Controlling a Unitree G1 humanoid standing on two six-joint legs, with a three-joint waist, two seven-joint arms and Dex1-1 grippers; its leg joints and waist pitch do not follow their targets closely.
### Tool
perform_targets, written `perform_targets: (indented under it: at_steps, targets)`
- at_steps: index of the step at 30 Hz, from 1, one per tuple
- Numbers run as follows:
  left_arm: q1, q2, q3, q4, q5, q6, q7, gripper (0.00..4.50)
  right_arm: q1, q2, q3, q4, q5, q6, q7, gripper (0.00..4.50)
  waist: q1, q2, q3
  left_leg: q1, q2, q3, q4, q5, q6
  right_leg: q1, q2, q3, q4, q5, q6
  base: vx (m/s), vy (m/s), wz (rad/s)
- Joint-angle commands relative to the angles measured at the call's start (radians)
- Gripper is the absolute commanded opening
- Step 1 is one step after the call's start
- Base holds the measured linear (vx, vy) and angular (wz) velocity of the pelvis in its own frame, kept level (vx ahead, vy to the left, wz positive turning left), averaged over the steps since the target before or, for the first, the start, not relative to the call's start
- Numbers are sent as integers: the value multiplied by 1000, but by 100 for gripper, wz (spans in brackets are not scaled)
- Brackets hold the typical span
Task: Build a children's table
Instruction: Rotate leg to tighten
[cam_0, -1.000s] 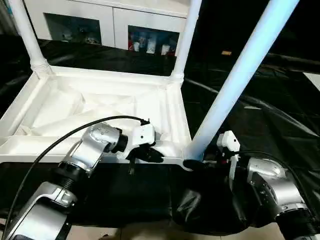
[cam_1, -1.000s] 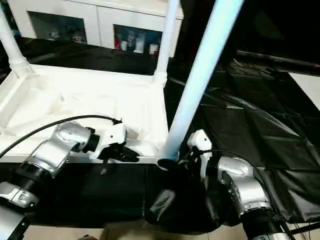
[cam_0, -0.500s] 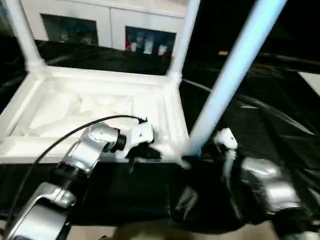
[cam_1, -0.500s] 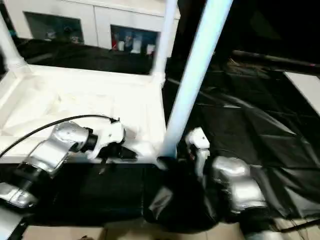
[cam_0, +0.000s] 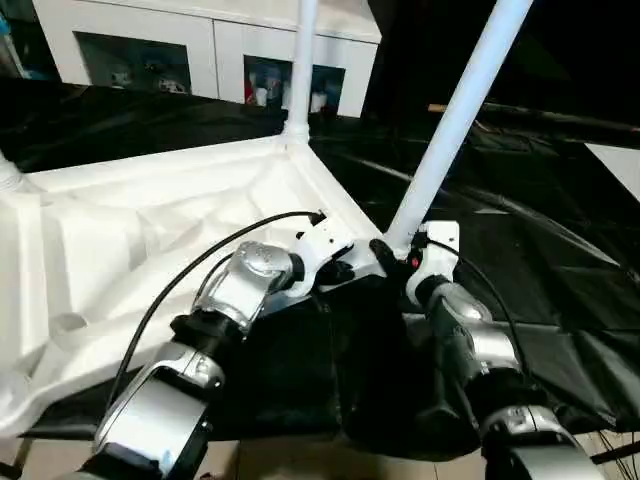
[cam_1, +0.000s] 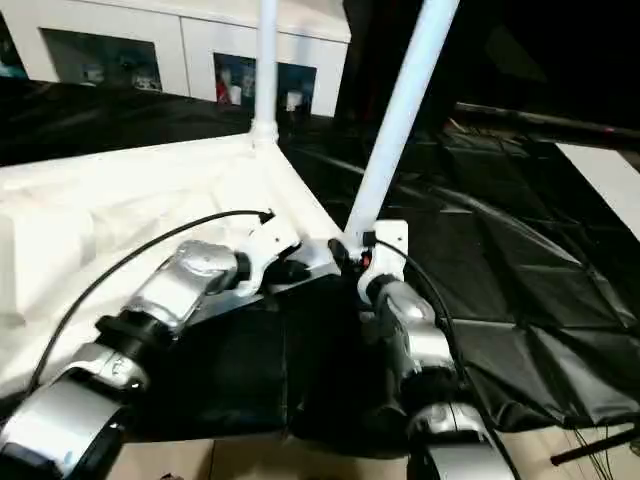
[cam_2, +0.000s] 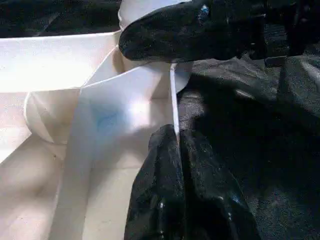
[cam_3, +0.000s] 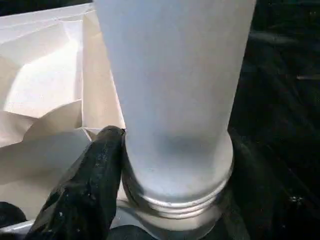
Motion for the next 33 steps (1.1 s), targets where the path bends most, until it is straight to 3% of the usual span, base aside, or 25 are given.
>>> perform_targets:
  at_steps: [1, 5, 10, 15, 21, 27, 28, 33]
  targets:
    - [29, -29, -26, 24, -7, -29, -10, 0, 6, 25, 30, 1, 8, 13, 79, 308, 5, 3, -47, -2, 29, -9, -70, -240, 42, 33, -61, 54, -85, -353, -133, 0, 0, 0]
    - [44, 0, -40, 7, -7, -66, -64, 0, 44, -7, 37, -59, 40, 19, 197, 353, 12, 2, -49, -6, 31, -8, -69, -207, 61, 41, -60, 54, -79, -296, -146, 0, 0, 0]
    - [80, 67, -62, -38, -13, -140, -188, 0, 132, -134, 120, -187, 30, 45, 426, 390, 19, 4, -48, -5, 34, -8, -69, -197, 78, 46, -60, 54, -80, -281, -156, 0, 0, 0]
    - [120, 131, -80, -112, -56, -178, -352, 0, 190, -243, 150, -270, 23, 37, 565, 390, 16, 6, -46, -4, 37, -11, -73, -228, 63, 44, -63, 54, -83, -334, -160, 0, 0, 0]
    - [140, 193, -75, -151, -64, -212, -415, 0, 233, -324, 154, -356, 47, 71, 675, 390, 20, 6, -48, -3, 38, -8, -70, -208, 70, 43, -60, 56, -74, -269, -183, 0, 0, 0]
    - [174, 223, -78, -208, -85, -198, -486, 0, 245, -329, 158, -374, 68, 90, 720, 390, 19, 3, -48, -3, 38, -7, -70, -200, 69, 43, -62, 55, -73, -272, -190, 0, 0, 0]
    - [177, 225, -78, -211, -86, -198, -489, 0, 245, -323, 158, -372, 71, 92, 723, 364, 18, 3, -47, -3, 38, -7, -70, -199, 68, 43, -62, 55, -73, -273, -191, 0, 0, 0]
    - [181, 227, -77, -216, -89, -193, -491, 0, 245, -310, 158, -377, 77, 110, 730, 325, 20, 2, -49, -2, 38, -6, -69, -188, 64, 44, -61, 55, -69, -259, -192, 0, 0, 0]
